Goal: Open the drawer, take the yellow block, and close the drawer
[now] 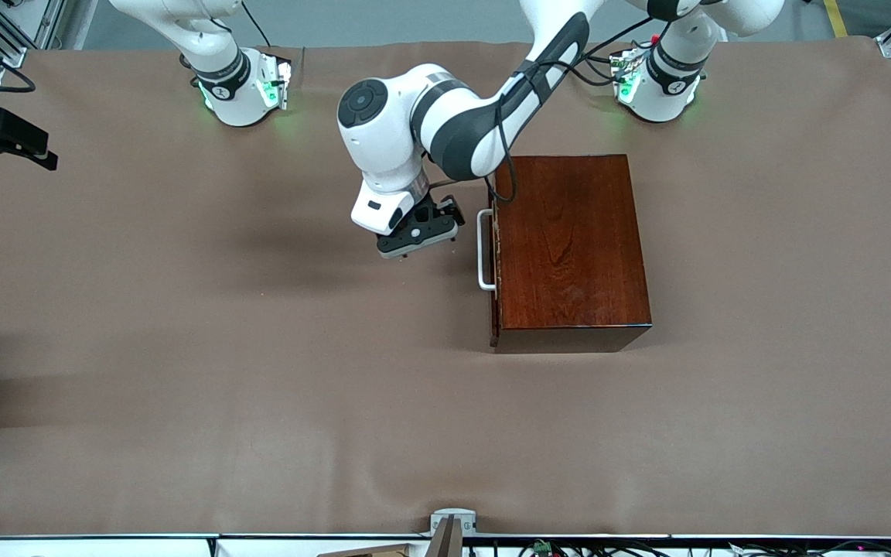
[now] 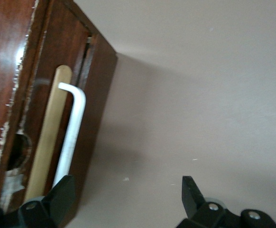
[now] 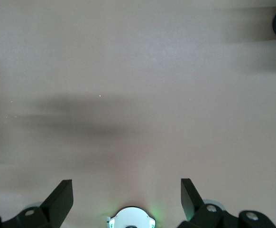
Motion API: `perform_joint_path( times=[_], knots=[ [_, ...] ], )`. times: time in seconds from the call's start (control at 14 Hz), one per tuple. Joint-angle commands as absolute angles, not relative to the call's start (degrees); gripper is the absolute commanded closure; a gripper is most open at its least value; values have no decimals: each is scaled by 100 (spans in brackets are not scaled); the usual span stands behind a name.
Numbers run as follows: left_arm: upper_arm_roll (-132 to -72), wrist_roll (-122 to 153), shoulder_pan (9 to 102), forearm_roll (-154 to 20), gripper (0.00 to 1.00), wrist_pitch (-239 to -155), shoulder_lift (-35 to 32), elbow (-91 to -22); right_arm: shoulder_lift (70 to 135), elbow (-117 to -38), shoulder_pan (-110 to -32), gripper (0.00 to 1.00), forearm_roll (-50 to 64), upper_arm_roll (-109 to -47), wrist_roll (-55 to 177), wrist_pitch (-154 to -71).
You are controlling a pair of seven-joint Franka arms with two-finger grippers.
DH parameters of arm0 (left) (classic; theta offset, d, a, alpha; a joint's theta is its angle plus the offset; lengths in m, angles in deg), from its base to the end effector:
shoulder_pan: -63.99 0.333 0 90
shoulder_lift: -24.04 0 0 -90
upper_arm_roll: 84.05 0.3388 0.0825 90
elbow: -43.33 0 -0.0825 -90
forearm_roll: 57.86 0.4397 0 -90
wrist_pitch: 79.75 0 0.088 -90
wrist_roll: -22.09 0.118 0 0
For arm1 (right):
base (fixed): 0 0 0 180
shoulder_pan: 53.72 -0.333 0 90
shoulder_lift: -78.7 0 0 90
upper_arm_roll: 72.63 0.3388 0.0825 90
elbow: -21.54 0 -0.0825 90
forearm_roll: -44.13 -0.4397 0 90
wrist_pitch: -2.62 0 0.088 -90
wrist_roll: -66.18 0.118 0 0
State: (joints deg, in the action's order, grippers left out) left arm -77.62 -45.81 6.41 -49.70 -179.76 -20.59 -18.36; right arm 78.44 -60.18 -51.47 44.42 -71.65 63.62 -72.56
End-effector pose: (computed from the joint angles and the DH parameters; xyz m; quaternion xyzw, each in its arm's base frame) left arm 0.5020 -0.6443 0.3494 -0.9860 -0.1149 -0.0678 0.1004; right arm 0.5779 -0.0135 0.6921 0.9984 0.0107 -0.0548 0.0007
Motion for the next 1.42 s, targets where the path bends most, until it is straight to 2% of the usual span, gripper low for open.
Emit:
perform_joint_path(
  times=[0.0, 0.85, 1.35],
  knots=[
    [-7676, -4322, 545, -4784, 0, -17740, -2219, -1748, 7791, -6029, -5143, 0, 4492, -7122, 6381, -7227],
    [-7684, -3180, 527, -4406, 0, -16941, -2421, -1951, 7800, -6020, -5134, 0, 4492, -7122, 6381, -7235],
    [-7693, -3170, 527, -4467, 0, -17106, -2667, -1907, 7800, -6020, -5134, 0, 4492, -7122, 6381, -7235]
  ],
)
